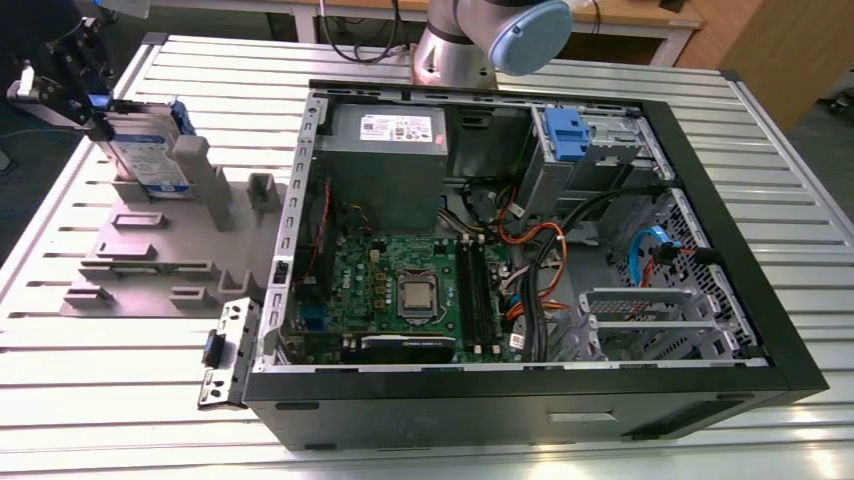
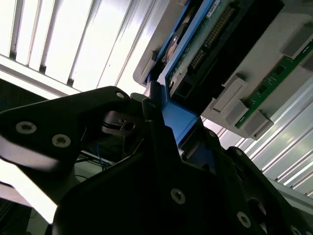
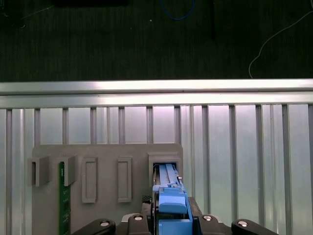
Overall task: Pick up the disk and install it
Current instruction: 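Pick up the disk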
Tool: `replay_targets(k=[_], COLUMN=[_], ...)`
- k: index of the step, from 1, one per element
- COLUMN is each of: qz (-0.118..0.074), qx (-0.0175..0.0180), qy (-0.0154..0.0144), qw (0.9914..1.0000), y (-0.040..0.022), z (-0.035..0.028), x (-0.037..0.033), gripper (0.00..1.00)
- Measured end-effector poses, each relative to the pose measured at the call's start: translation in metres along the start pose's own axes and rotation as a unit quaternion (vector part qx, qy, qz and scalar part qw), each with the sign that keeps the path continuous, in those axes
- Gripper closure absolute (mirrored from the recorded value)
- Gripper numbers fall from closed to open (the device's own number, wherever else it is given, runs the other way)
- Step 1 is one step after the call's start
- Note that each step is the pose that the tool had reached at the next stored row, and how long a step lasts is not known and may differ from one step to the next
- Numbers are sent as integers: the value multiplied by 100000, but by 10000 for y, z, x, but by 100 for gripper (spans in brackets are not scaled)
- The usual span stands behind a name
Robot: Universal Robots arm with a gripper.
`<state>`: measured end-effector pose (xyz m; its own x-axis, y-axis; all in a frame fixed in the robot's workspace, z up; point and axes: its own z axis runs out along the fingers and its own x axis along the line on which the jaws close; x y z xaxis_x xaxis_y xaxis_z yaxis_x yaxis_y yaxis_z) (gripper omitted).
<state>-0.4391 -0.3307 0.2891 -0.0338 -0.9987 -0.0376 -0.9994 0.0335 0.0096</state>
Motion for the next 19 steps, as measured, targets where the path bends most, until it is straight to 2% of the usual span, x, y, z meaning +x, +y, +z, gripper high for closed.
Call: replay_targets(k=[7, 9, 10, 15, 16, 17, 19], qz=[3, 4, 5, 2, -4, -2, -4], qx=[4, 3, 3, 4, 1, 2, 1], qy=[-3, -2, -1, -1, 1, 1, 3], qw=[100000, 100000, 100000, 100000, 100000, 100000, 100000], y=[0, 0, 0, 0, 0, 0, 0], z=[0, 0, 0, 0, 0, 0, 0], x=[0, 0, 0, 0, 0, 0, 0], gripper=[63, 62, 56, 56, 57, 63, 64])
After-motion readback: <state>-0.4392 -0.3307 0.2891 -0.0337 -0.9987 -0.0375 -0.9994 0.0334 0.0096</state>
